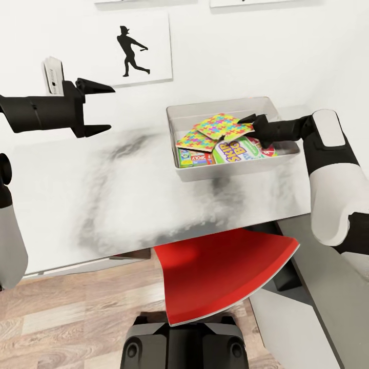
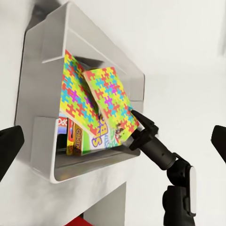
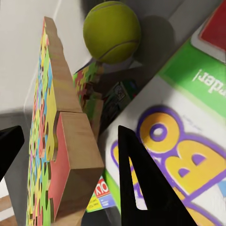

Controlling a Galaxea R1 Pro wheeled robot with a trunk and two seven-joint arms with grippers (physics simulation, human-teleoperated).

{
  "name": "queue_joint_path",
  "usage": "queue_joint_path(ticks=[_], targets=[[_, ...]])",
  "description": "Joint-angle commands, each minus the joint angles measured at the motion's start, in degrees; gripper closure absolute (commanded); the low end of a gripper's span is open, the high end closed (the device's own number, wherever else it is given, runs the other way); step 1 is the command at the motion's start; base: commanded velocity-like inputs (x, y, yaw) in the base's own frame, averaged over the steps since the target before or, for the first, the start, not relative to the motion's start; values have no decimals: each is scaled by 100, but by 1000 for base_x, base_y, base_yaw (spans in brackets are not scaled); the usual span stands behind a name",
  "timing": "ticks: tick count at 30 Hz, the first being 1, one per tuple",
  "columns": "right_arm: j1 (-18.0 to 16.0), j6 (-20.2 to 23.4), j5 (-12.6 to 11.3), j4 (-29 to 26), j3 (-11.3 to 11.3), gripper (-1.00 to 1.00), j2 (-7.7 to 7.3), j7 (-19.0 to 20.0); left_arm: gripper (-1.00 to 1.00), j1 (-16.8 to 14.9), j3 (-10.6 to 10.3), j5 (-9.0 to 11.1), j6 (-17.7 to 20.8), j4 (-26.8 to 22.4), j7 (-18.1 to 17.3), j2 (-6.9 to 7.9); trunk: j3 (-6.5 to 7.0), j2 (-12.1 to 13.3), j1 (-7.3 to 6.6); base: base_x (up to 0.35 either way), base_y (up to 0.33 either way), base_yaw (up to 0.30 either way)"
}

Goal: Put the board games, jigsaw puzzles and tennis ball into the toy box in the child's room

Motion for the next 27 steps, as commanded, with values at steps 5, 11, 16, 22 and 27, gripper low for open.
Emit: queue_joint_path(ticks=[5, 11, 16, 22, 27], targets=[[-1, 15, -39, 3, -4, 100, 51, -71, -100, -25, 0, 45, 11, 0, 52, -2, -7, -9, 3, 0, 0, 0], [1, 16, -35, 5, 1, 100, 70, -72, -100, -32, 0, 45, 11, 0, 52, -6, -7, -9, 3, 0, 0, 0], [1, 16, -33, 18, 3, 100, 99, -73, -100, -34, 0, 45, 11, 0, 52, -10, -7, -9, 3, 0, 0, 0], [1, 16, -33, 44, 4, 100, 163, -73, -100, -35, 0, 45, 11, 0, 52, -11, -7, -9, 3, 0, 0, 0], [6, 16, -32, 61, 4, 100, 188, -73, -100, -37, 0, 45, 11, 0, 52, -12, -7, -9, 3, 0, 0, 0]])
